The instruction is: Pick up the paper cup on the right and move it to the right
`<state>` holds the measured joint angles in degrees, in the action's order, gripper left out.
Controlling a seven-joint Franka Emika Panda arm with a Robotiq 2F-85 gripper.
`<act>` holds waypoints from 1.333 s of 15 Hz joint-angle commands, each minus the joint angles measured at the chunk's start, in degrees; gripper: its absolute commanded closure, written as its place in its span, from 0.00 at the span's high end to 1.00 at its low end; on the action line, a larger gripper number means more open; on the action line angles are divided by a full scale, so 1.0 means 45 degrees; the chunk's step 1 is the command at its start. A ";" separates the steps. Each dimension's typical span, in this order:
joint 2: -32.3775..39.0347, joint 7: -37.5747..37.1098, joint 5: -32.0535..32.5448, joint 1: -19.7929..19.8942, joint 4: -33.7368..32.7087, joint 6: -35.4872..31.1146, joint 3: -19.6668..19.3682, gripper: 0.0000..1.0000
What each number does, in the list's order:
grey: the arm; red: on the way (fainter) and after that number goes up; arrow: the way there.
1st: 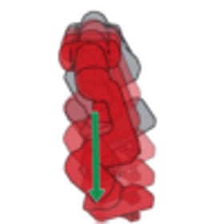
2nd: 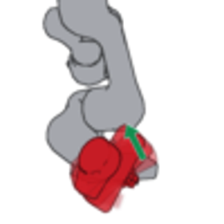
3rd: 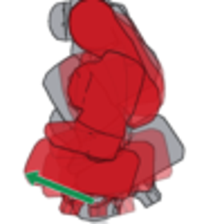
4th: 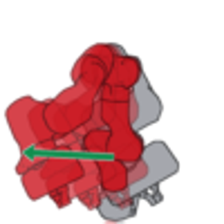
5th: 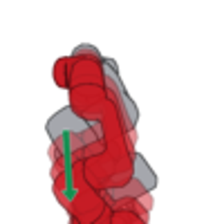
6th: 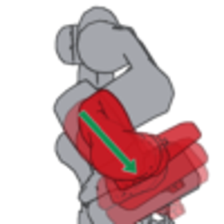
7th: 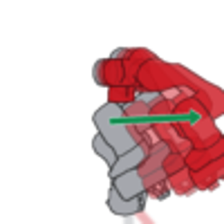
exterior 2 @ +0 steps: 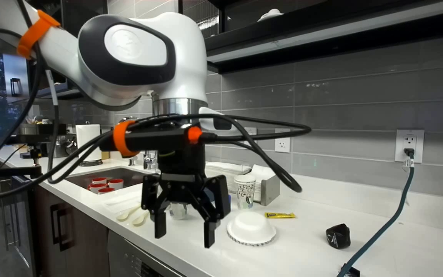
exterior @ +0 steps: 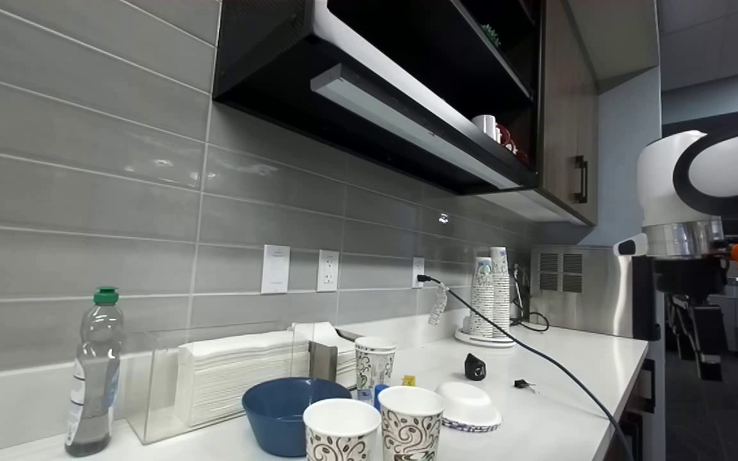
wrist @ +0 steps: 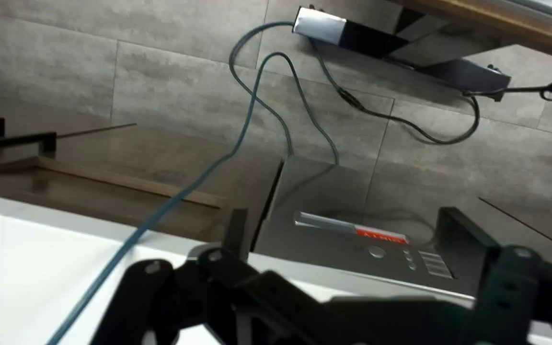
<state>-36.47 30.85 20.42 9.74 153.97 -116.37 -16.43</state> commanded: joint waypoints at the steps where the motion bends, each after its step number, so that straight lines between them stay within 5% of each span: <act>1: -0.0745 -0.0952 -0.2036 -0.1269 -0.0184 0.0341 0.0796 1.00; 7: 0.0559 -0.6115 -0.4567 -0.2129 -0.2240 -0.0421 0.3041 1.00; 14: 0.0021 -0.5566 -0.4154 -0.2163 -0.1812 -0.0234 0.3026 1.00; 20: 0.1297 -1.0232 -0.4330 -0.2361 -0.2378 -0.1423 0.5734 1.00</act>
<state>-35.07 -5.37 1.81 -0.48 145.95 -120.63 3.92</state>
